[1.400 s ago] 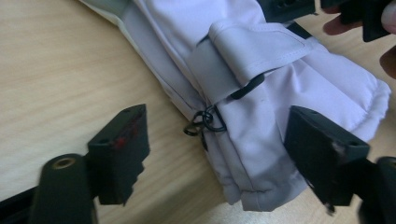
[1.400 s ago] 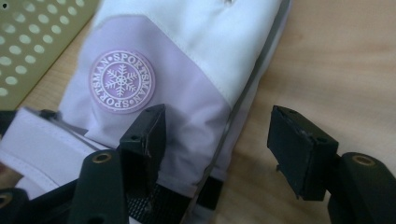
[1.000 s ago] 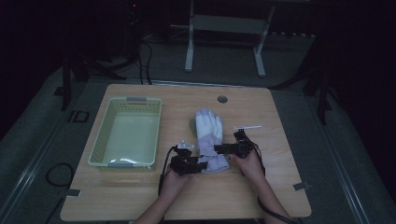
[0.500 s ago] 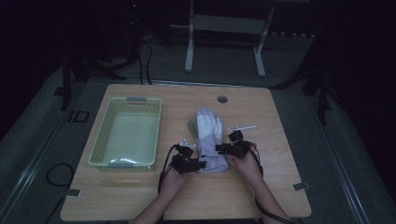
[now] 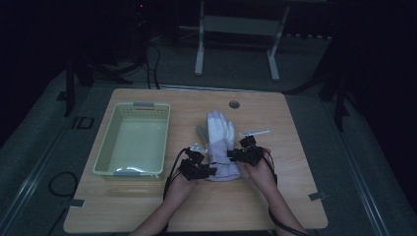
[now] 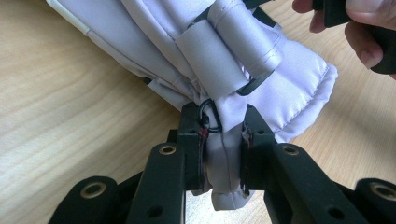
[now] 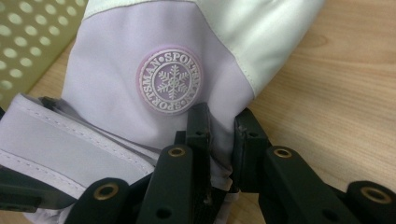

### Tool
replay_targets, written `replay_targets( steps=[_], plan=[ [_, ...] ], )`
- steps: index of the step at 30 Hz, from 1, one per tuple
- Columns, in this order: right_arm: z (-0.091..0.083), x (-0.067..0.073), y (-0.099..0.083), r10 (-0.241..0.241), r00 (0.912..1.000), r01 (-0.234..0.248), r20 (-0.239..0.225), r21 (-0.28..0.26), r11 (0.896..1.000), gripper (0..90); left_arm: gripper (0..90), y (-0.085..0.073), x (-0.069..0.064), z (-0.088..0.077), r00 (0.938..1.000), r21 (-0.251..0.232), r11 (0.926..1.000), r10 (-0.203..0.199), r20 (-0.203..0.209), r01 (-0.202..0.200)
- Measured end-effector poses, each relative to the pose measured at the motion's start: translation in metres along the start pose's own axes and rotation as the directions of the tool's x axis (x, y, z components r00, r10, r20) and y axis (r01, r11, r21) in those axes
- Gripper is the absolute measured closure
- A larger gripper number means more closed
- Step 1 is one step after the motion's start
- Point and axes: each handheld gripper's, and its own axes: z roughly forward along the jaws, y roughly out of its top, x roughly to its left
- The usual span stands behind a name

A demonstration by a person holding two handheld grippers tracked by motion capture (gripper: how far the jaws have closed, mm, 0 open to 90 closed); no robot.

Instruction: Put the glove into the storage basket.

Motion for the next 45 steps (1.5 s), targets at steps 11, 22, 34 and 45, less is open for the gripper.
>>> replay_targets(
  steps=[11, 22, 34, 45],
  plan=[
    [-0.032, 0.012, 0.024, -0.007, 1.0000, 0.007, -0.003, -0.083, 0.997, 79.1, 74.9, 0.028, -0.010, -0.034, 0.9973, -0.031, 0.9968, 0.073, -0.005, -0.073],
    [-0.050, 0.025, 0.045, -0.012, 0.9999, 0.012, -0.002, -0.113, 0.993, 79.0, 74.8, 0.044, -0.013, -0.059, 0.9952, -0.045, 0.9942, 0.097, -0.018, -0.097],
    [-0.058, 0.049, 0.070, -0.040, 0.9992, 0.039, -0.008, -0.133, 0.990, 78.9, 74.8, 0.055, -0.011, -0.094, 0.9917, -0.046, 0.9919, 0.116, -0.056, -0.119],
    [-0.045, 0.071, 0.084, -0.049, 0.9982, 0.044, -0.035, -0.130, 0.991, 78.9, 74.8, 0.051, 0.006, -0.120, 0.9921, -0.026, 0.9941, 0.103, -0.072, -0.105]
  ],
)
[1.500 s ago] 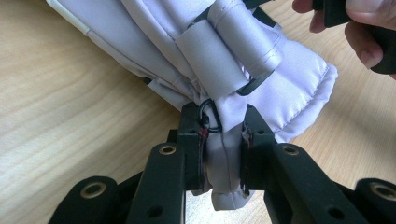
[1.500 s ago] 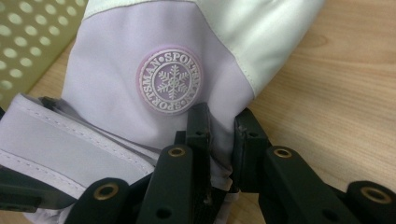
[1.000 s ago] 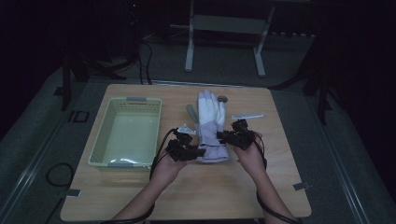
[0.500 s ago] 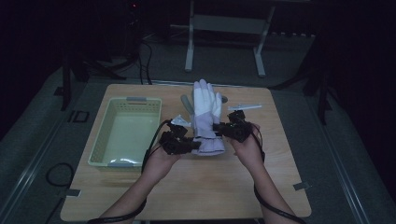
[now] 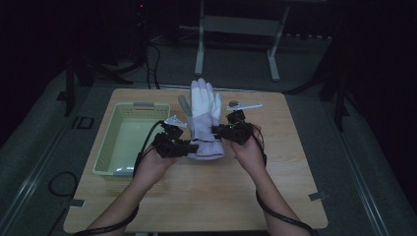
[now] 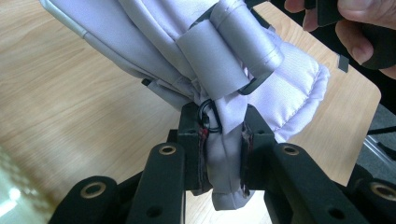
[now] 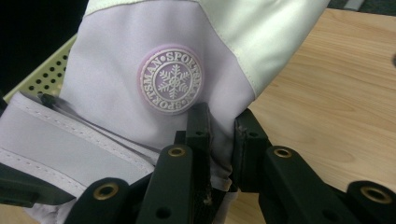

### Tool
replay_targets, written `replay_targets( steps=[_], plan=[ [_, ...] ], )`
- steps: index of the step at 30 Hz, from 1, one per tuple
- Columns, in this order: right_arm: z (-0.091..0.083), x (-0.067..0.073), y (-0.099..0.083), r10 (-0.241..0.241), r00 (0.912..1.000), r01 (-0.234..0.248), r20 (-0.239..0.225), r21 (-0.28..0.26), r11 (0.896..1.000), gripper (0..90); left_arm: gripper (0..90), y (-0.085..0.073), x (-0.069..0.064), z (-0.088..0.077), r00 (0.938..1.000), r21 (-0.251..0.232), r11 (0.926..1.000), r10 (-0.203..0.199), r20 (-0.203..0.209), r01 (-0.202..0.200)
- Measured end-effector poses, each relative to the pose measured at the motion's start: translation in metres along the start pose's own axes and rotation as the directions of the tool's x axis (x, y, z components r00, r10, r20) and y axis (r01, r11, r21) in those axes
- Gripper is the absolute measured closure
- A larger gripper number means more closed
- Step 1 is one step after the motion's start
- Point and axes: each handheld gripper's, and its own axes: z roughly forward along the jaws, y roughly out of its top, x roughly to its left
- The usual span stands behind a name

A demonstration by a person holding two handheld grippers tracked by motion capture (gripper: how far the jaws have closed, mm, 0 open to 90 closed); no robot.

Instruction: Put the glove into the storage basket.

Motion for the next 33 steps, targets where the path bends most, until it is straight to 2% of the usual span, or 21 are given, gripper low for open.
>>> replay_targets(
  steps=[17, 25, 33],
  plan=[
    [0.035, 0.045, 0.020, -0.027, 0.9981, 0.028, -0.055, 0.018, 0.999, 78.9, 74.7, -0.023, 0.030, -0.044, 0.9986, 0.015, 0.9994, -0.030, -0.043, 0.030],
    [0.054, 0.071, 0.030, -0.038, 0.9954, 0.039, -0.088, 0.018, 0.999, 78.9, 74.6, -0.035, 0.046, -0.070, 0.9970, 0.023, 0.9991, -0.034, -0.069, 0.035],
    [0.076, 0.096, 0.037, -0.050, 0.9934, 0.053, -0.103, 0.030, 0.998, 78.9, 74.6, -0.050, 0.064, -0.090, 0.9952, 0.030, 0.9984, -0.044, -0.087, 0.047]
  ],
)
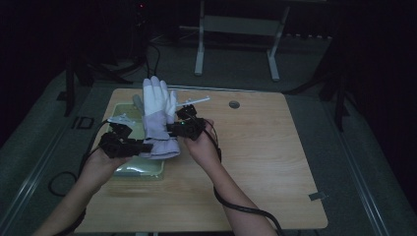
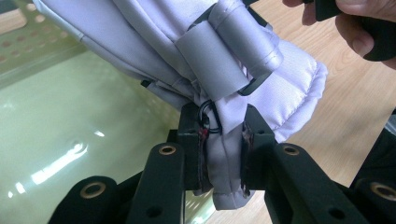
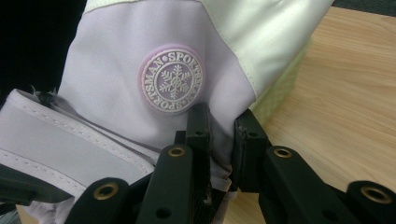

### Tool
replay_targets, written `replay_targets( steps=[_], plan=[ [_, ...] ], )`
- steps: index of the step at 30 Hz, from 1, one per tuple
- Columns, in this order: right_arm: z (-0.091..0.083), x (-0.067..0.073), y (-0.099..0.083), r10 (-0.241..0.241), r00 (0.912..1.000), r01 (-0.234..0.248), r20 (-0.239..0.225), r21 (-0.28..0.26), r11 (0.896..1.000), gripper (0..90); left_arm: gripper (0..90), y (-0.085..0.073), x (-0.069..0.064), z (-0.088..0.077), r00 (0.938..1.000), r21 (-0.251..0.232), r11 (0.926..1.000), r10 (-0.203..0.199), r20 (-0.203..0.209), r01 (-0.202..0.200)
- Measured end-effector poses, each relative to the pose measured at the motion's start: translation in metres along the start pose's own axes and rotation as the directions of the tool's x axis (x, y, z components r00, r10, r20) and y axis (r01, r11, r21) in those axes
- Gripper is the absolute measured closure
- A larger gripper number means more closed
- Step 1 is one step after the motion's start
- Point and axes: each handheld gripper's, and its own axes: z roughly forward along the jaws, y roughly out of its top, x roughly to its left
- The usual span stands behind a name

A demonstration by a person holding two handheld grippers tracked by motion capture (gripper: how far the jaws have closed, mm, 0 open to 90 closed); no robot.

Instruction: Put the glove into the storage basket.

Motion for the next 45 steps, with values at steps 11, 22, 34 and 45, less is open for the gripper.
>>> replay_targets(
  steps=[11, 22, 34, 45],
  plan=[
    [0.034, 0.025, 0.005, -0.017, 0.9998, 0.018, -0.005, 0.022, 1.000, 79.0, 74.6, -0.026, 0.029, -0.010, 0.9997, -0.003, 0.9997, -0.023, -0.002, 0.023],
    [0.086, 0.026, -0.015, 0.004, 0.9999, -0.005, 0.010, 0.114, 0.993, 79.0, 74.5, -0.059, 0.061, 0.018, 0.9930, 0.064, 0.9915, -0.115, 0.028, 0.113],
    [0.116, 0.022, -0.025, 0.000, 0.9992, -0.010, 0.040, 0.237, 0.972, 60.1, 71.8, -0.074, 0.080, 0.035, 0.9733, 0.135, 0.9647, -0.229, 0.009, 0.226],
    [0.104, 0.022, -0.021, -0.049, 0.9988, 0.049, -0.006, 0.151, 0.987, 31.7, 43.9, -0.072, 0.078, 0.038, 0.9668, 0.133, 0.9625, -0.219, -0.131, 0.236]
  ],
)
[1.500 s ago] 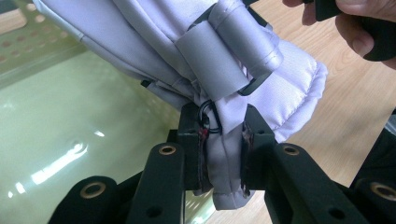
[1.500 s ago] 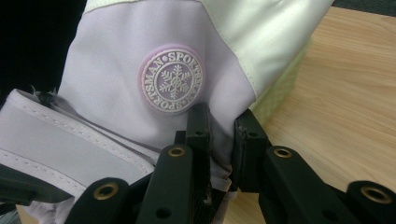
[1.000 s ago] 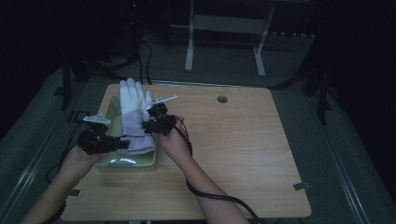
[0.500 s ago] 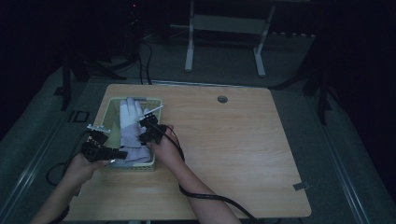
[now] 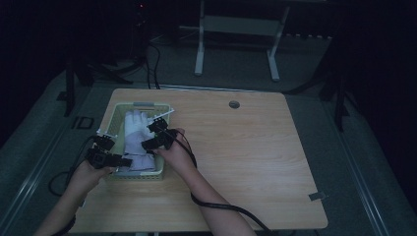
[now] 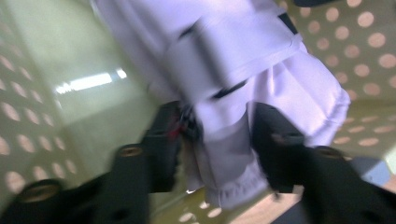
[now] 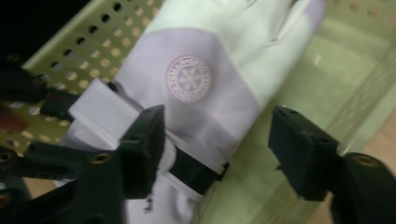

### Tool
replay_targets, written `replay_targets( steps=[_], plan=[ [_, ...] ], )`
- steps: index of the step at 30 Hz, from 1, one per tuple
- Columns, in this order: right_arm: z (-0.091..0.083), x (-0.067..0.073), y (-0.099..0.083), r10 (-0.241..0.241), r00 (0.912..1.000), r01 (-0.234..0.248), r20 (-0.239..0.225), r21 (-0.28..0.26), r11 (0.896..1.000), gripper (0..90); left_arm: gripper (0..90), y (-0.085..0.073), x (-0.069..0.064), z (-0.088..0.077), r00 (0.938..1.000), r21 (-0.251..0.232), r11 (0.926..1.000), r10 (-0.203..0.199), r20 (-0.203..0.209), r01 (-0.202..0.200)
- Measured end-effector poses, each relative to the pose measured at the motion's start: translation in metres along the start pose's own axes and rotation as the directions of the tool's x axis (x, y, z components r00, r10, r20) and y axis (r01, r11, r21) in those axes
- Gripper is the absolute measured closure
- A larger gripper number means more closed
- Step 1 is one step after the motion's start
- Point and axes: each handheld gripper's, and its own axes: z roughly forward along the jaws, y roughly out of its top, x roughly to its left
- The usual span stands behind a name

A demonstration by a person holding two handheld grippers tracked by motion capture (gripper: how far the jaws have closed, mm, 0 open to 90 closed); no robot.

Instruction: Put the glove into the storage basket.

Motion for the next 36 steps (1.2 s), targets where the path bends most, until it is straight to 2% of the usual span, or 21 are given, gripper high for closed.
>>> replay_targets(
  steps=[1, 2, 3, 4, 6, 8, 10, 12, 15, 17, 19, 20, 22, 23, 25, 27, 29, 32, 34, 35, 36],
  plan=[
    [-0.003, -0.001, 0.000, -0.009, 1.0000, 0.009, -0.001, -0.019, 1.000, 28.6, 38.9, 0.000, 0.000, -0.003, 1.0000, -0.023, 0.9997, -0.004, 0.002, 0.004],
    [-0.005, -0.002, 0.000, -0.010, 0.9999, 0.010, -0.013, -0.026, 1.000, 24.2, 35.8, 0.000, 0.000, -0.003, 1.0000, -0.023, 0.9997, -0.004, 0.002, 0.004],
    [-0.008, -0.003, 0.000, -0.033, 0.9989, 0.032, -0.033, -0.022, 0.999, 20.5, 29.9, 0.000, -0.002, -0.009, 0.9999, -0.075, 0.9972, 0.005, 0.015, -0.004],
    [-0.010, -0.004, 0.000, -0.051, 0.9976, 0.050, -0.047, -0.031, 0.998, 18.7, 25.7, 0.000, -0.004, -0.013, 0.9999, -0.101, 0.9948, 0.010, 0.012, -0.009],
    [-0.016, -0.004, 0.000, -0.077, 0.9965, 0.075, -0.033, -0.058, 0.996, 18.5, 23.5, 0.000, -0.010, -0.019, 0.9999, -0.171, 0.9852, 0.017, 0.003, -0.016],
    [-0.021, -0.004, 0.000, -0.088, 0.9950, 0.084, -0.049, -0.072, 0.994, 16.9, 17.4, 0.001, -0.017, -0.023, 0.9990, -0.213, 0.9760, 0.040, -0.022, -0.044],
    [-0.026, -0.004, 0.000, -0.102, 0.9935, 0.098, -0.049, -0.081, 0.992, 16.7, 15.1, 0.001, -0.025, -0.025, 0.9986, -0.258, 0.9648, 0.045, -0.028, -0.051],
    [-0.031, -0.004, -0.001, -0.113, 0.9924, 0.108, -0.049, -0.088, 0.990, 16.2, 14.1, 0.001, -0.034, -0.025, 0.9984, -0.287, 0.9563, 0.054, -0.017, -0.057],
    [-0.038, -0.008, -0.004, -0.124, 0.9913, 0.119, -0.045, -0.091, 0.989, 15.5, 8.0, 0.001, -0.045, -0.023, 0.9967, -0.311, 0.9470, 0.077, -0.026, -0.081],
    [-0.043, -0.011, -0.007, -0.129, 0.9909, 0.125, -0.039, -0.089, 0.988, 15.2, 7.9, 0.000, -0.052, -0.022, 0.9970, -0.341, 0.9370, 0.077, -0.011, -0.076],
    [-0.048, -0.016, -0.011, -0.131, 0.9909, 0.127, -0.032, -0.091, 0.988, 15.2, 2.3, 0.001, -0.059, -0.020, 0.9969, -0.348, 0.9346, 0.079, -0.004, -0.075],
    [-0.051, -0.018, -0.013, -0.132, 0.9908, 0.129, -0.031, -0.093, 0.987, 15.2, 1.9, 0.001, -0.063, -0.018, 0.9962, -0.357, 0.9308, 0.087, 0.009, -0.078],
    [-0.056, -0.022, -0.017, -0.135, 0.9905, 0.133, -0.023, -0.095, 0.987, 15.2, 2.0, 0.001, -0.075, -0.014, 0.9923, -0.368, 0.9243, 0.120, 0.032, -0.100],
    [-0.056, -0.022, -0.017, -0.135, 0.9905, 0.133, -0.023, -0.095, 0.987, 15.2, 2.0, 0.001, -0.075, -0.014, 0.9923, -0.368, 0.9243, 0.120, 0.032, -0.100],
    [-0.064, -0.030, -0.024, -0.144, 0.9896, 0.143, -0.001, -0.093, 0.985, 15.1, 2.0, 0.001, -0.083, -0.010, 0.9904, -0.367, 0.9235, 0.133, 0.037, -0.111],
    [-0.069, -0.037, -0.028, -0.133, 0.9911, 0.132, -0.004, -0.098, 0.986, 15.1, 2.0, 0.001, -0.090, -0.006, 0.9869, -0.361, 0.9230, 0.157, 0.039, -0.132],
    [-0.073, -0.042, -0.033, -0.133, 0.9911, 0.133, 0.006, -0.103, 0.986, 15.1, 2.0, 0.001, -0.098, -0.003, 0.9840, -0.368, 0.9177, 0.175, 0.037, -0.149],
    [-0.078, -0.046, -0.039, -0.132, 0.9912, 0.133, 0.013, -0.104, 0.986, 15.1, 2.0, 0.001, -0.105, -0.001, 0.9805, -0.370, 0.9147, 0.191, 0.044, -0.162],
    [-0.084, -0.053, -0.049, -0.139, 0.9899, 0.141, 0.027, -0.099, 0.985, 15.1, 2.0, 0.002, -0.115, 0.003, 0.9757, -0.374, 0.9101, 0.213, 0.054, -0.178],
    [-0.086, -0.055, -0.051, -0.138, 0.9901, 0.140, 0.028, -0.100, 0.985, 15.1, 2.0, 0.002, -0.115, 0.003, 0.9757, -0.374, 0.9101, 0.213, 0.054, -0.178],
    [-0.088, -0.057, -0.055, -0.139, 0.9898, 0.141, 0.030, -0.100, 0.985, 15.1, 2.0, 0.001, -0.122, 0.007, 0.9709, -0.374, 0.9072, 0.231, 0.062, -0.192]
  ],
)
